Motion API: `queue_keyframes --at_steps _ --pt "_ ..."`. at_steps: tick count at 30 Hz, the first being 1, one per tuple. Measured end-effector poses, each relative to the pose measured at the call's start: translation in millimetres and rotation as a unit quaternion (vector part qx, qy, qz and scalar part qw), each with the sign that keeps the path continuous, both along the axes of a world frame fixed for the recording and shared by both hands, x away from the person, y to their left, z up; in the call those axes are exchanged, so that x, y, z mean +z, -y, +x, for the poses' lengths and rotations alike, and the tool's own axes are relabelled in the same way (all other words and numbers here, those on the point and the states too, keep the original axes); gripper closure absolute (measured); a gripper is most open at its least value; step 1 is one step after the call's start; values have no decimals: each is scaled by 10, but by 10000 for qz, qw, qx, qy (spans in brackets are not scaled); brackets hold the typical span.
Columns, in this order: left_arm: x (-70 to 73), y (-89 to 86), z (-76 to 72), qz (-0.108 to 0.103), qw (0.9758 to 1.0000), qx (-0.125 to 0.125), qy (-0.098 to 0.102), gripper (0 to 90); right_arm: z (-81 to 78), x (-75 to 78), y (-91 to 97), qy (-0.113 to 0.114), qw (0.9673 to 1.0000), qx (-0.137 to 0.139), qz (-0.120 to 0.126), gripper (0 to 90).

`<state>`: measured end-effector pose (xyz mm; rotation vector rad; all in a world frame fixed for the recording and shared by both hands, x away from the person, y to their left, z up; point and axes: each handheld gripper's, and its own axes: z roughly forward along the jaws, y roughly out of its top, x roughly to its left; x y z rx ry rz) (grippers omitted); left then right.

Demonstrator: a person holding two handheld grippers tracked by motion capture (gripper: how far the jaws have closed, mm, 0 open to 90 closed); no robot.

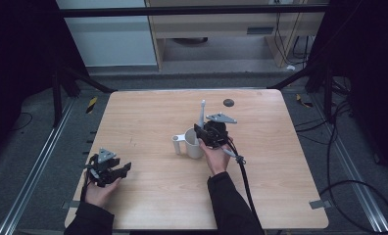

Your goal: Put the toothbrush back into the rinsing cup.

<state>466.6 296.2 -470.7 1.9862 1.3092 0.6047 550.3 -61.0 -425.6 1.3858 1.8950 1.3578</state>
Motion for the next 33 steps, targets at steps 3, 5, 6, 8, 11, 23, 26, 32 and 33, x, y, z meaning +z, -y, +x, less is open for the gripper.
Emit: queue_keyframes --at_steps 3,5,6,8,11,23,26,32,33 --pt "1 1 -1 9 10000 -11 -5 474 -2 -2 0 63 9999 -27 -114 635" --pt "0 2 0 7 10000 -13 -6 473 0 -9 7 59 9999 -25 -135 631" --pt "0 2 0 7 10000 -13 -6 473 0 -9 7 59 9999 -25 -135 631" --pt "0 1 1 6 10000 -12 -7 474 -1 -9 7 42 9999 -5 -117 630" --pt "1 0 -1 0 10000 -7 0 474 -5 -7 2 78 9999 7 -154 628" --pt "0 1 -1 -13 10000 0 2 472 -147 130 84 281 9993 171 -158 399" --pt "2 2 -3 -21 10000 -3 0 468 -200 170 116 322 9991 202 -207 345" --pt "2 4 -4 -27 10000 -2 -4 460 -402 220 332 308 9982 372 -362 257" --pt "2 4 -4 -28 10000 -3 -6 460 -424 219 373 269 9982 399 -367 248"
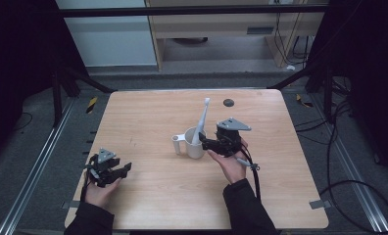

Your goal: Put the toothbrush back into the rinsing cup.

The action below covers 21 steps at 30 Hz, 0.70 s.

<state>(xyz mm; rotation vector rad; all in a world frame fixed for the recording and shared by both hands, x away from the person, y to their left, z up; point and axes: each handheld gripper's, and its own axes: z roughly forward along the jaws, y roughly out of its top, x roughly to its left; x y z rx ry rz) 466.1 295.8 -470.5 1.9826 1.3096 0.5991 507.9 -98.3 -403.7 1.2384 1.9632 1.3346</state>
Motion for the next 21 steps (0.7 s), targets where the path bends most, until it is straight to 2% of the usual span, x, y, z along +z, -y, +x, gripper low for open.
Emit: queue_keyframes --at_steps 5,6,11,12,19,21 --pt "1 2 -1 6 10000 -13 -5 454 -80 -28 158 -104 9999 0 -51 228" --pt "-2 3 2 8 10000 -11 0 449 -115 -53 223 -210 9998 0 -63 219" --pt "0 2 -2 -3 10000 -1 11 438 -200 -108 340 -249 9995 22 -197 203" --pt "-2 0 0 -3 10000 -3 6 435 -253 -148 414 -264 9993 18 -279 194" --pt "-3 5 -1 11 10000 -20 10 418 -382 -278 631 -341 9985 1 -421 175" --pt "-6 5 -1 11 10000 -32 -3 412 -438 -347 760 -397 9980 -76 -480 168"
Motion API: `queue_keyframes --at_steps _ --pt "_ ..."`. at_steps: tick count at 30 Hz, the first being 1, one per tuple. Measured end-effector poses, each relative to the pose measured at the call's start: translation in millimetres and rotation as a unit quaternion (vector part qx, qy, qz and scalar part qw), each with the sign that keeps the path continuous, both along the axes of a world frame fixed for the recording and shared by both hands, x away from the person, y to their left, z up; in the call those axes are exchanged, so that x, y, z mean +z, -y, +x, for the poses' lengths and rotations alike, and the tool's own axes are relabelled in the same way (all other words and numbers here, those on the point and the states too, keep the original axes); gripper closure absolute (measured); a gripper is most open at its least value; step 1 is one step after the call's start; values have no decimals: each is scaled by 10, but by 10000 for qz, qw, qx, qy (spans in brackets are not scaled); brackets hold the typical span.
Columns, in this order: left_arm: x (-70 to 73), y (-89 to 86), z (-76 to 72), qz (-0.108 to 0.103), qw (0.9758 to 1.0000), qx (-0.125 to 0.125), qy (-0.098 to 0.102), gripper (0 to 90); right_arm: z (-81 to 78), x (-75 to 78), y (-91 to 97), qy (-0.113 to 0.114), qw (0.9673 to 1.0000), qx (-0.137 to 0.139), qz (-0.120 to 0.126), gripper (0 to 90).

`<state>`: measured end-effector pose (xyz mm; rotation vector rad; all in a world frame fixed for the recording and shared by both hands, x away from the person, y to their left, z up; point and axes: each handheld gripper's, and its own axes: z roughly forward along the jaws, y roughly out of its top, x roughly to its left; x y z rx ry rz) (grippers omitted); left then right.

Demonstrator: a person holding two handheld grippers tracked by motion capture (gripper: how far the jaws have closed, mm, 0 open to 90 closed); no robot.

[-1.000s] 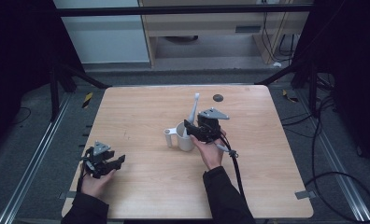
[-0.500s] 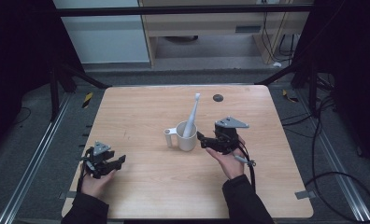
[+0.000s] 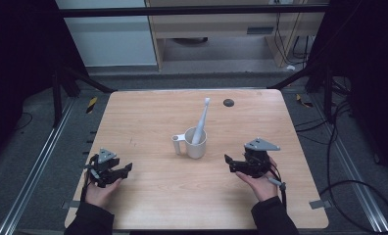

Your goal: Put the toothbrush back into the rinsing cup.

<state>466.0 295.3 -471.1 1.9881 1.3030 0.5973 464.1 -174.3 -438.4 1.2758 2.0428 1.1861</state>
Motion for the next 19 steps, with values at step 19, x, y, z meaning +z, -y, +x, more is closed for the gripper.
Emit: queue_keyframes --at_steps 19 --pt "-26 -10 17 26 10000 -35 -5 365 -197 -322 733 -226 9956 -894 -168 156"
